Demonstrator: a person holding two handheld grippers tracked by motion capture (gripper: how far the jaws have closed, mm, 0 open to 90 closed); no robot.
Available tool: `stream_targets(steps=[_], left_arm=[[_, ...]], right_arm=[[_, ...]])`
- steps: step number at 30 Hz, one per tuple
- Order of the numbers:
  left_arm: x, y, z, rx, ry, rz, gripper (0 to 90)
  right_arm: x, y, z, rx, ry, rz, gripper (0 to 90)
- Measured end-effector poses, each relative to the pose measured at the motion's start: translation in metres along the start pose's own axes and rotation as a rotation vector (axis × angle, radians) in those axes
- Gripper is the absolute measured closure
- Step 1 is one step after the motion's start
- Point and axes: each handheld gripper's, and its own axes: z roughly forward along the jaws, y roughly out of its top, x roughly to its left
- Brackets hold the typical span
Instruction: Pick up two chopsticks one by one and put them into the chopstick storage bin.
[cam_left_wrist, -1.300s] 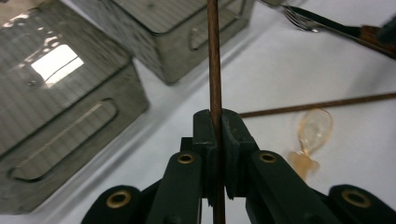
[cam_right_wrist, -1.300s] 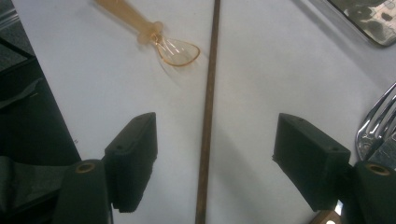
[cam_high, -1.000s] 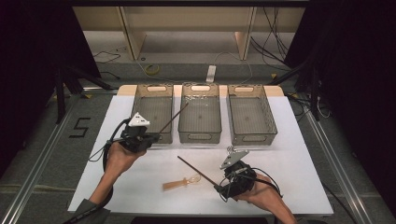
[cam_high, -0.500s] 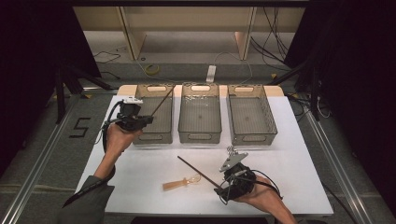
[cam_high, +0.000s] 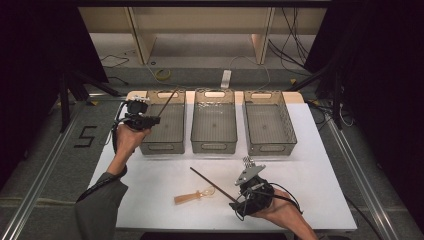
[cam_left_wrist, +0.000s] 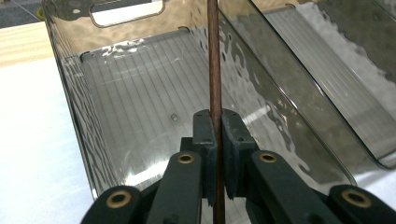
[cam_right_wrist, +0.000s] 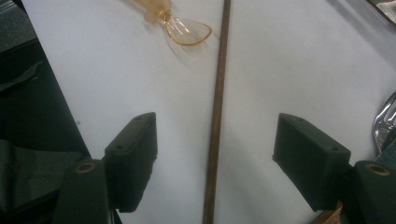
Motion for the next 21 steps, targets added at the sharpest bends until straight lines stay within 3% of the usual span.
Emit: stream_targets(steps=[10, 11, 15, 18, 19, 21], left_arm=[[0.007, 0.003, 0.01, 0.018, 0.012, -0.013, 84.4], [0.006, 0.003, 0.012, 0.019, 0.015, -0.016, 84.3], [0.008, 0.002, 0.016, 0.031, 0.027, -0.006, 84.2], [0.009, 0.002, 0.019, 0.008, 0.022, -0.042, 83.8], [0.008, 0.002, 0.02, 0.006, 0.03, -0.035, 83.5], [0.006, 0.002, 0.022, 0.008, 0.047, -0.036, 75.4]], right_arm=[[0.0, -0.001, 0.0, -0.001, 0.004, -0.008, 30.9], [0.001, 0.0, 0.0, -0.001, 0.005, 0.015, 30.9], [0.001, 0.0, 0.001, 0.007, 0.009, -0.004, 30.9], [0.001, 0.0, 0.001, 0.007, 0.01, -0.004, 30.9], [0.001, 0.0, 0.001, 0.007, 0.013, -0.004, 30.9], [0.001, 0.0, 0.001, 0.007, 0.013, -0.004, 30.9]])
